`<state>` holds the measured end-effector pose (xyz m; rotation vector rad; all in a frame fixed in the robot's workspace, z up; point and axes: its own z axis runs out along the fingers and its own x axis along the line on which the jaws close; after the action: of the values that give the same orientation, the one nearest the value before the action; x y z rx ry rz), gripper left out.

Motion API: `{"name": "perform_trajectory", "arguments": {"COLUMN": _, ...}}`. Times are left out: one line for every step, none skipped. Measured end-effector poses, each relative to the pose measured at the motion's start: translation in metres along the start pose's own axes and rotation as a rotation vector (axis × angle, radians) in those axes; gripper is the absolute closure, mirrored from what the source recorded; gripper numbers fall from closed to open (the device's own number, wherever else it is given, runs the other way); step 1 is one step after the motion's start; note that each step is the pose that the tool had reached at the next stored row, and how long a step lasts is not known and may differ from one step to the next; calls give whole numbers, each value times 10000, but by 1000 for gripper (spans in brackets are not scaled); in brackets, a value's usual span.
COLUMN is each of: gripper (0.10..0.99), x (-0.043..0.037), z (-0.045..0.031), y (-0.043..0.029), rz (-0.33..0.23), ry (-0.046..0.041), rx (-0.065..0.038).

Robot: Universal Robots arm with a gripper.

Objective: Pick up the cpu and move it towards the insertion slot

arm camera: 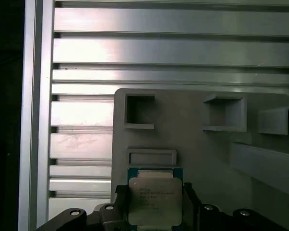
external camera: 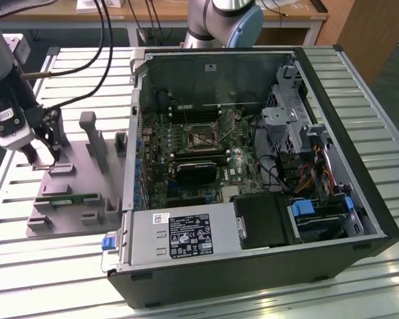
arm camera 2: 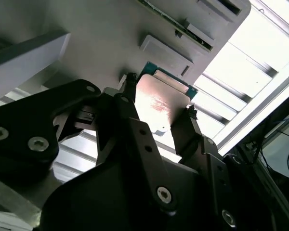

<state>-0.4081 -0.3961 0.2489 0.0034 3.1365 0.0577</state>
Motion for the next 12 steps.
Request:
{"name": "perform_trajectory", "arguments": {"gripper": 549, "x": 0, "z": -39, "y": 1, "rz": 0, "ry": -6, "rx": 0}}
{"name": "perform_trajectory", "arguments": {"gripper": 549, "x": 0, "z": -78, "y": 3, "rz": 0, "ry": -11, "rx": 0}}
{"name": "perform_trajectory", "arguments": {"gripper": 549, "x": 0, "z": -120, "y": 4, "rz": 0, "ry": -18, "rx": 0}}
{"name": "perform_trajectory", "arguments": {"gripper": 549, "x": -1, "z": -158, "y": 6, "rz": -1, "ry": -25, "rx": -1}}
{"name": "perform_trajectory", "arguments": {"gripper": 549, "x": -1, "z": -197, "y": 7, "rz": -1, "ry": -30, "rx": 0}}
{"name": "perform_trajectory", "arguments": {"gripper": 549, "x": -1, "z": -236, "y": 9, "rz": -1, "ry": -36, "rx": 1}}
{"name": "perform_trajectory", "arguments": {"gripper": 549, "x": -1, "z": -274, "y": 10, "rz": -1, "ry": -44, "rx": 0}}
{"name": "perform_trajectory", "arguments": {"gripper": 549, "x": -1, "z": -312, "y": 11, "rz": -2, "ry": -50, "rx": -1}}
{"name": "perform_trajectory", "arguments": {"gripper": 549, "x": -2, "z": -351, "y": 13, "rz": -2, "ry": -56, "rx": 0}}
{"name": "perform_trajectory", "arguments": {"gripper": 549, "x": -2, "z": -393, "y": 15, "rz": -3, "ry": -64, "rx": -1}}
{"name": "perform_trajectory", "arguments": {"gripper": 549, "x": -2, "z": -432, "y": 16, "rz": -2, "ry": -69, "rx": 0}}
{"name": "perform_trajectory", "arguments": {"gripper": 549, "x": -2, "z": -471, "y": 17, "rz": -3, "ry": -75, "rx": 1}}
